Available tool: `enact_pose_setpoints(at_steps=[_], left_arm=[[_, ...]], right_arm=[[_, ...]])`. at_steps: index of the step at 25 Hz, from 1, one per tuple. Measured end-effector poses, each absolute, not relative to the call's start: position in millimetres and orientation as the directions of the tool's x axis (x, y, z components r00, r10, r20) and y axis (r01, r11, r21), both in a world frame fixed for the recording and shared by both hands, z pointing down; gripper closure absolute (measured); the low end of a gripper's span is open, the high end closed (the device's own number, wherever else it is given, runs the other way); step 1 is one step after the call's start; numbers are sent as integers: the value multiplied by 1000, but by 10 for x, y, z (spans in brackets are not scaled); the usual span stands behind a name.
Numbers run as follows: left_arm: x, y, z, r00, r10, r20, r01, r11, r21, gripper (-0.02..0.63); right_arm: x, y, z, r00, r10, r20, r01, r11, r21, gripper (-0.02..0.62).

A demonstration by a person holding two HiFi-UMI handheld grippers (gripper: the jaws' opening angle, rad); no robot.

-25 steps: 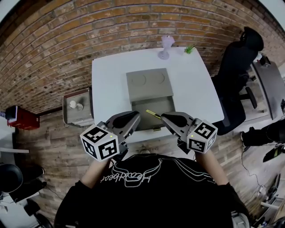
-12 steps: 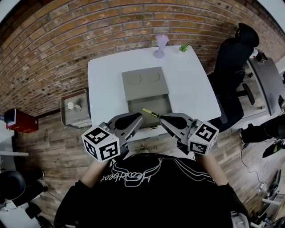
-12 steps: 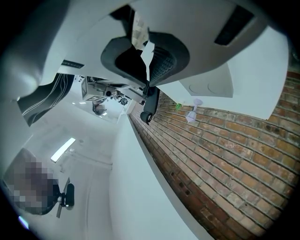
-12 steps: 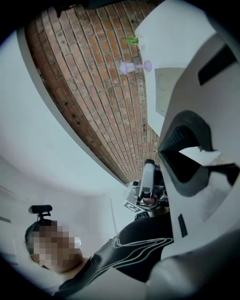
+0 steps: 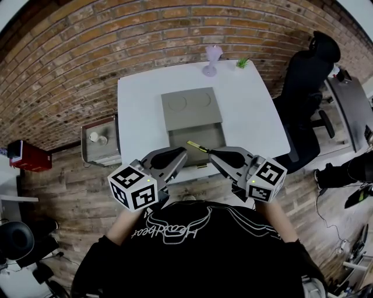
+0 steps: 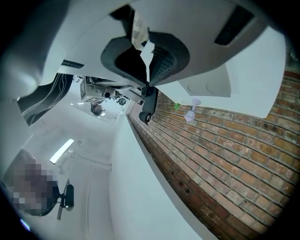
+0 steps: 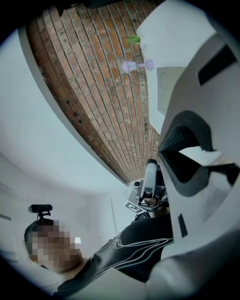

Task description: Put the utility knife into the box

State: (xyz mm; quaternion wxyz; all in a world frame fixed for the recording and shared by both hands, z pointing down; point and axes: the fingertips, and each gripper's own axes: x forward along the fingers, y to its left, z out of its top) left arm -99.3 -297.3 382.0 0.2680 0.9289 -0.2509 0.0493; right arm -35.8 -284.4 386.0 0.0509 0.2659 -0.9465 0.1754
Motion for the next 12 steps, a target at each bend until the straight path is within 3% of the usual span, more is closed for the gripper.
enact_pose_setpoints(at_steps=[12], left_arm=[[-966, -3055, 3887, 862, -439, 255, -507, -715, 482, 565]], right_arm=[[-305, -2913, 3916, -837, -501, 219, -546, 788, -286, 594]])
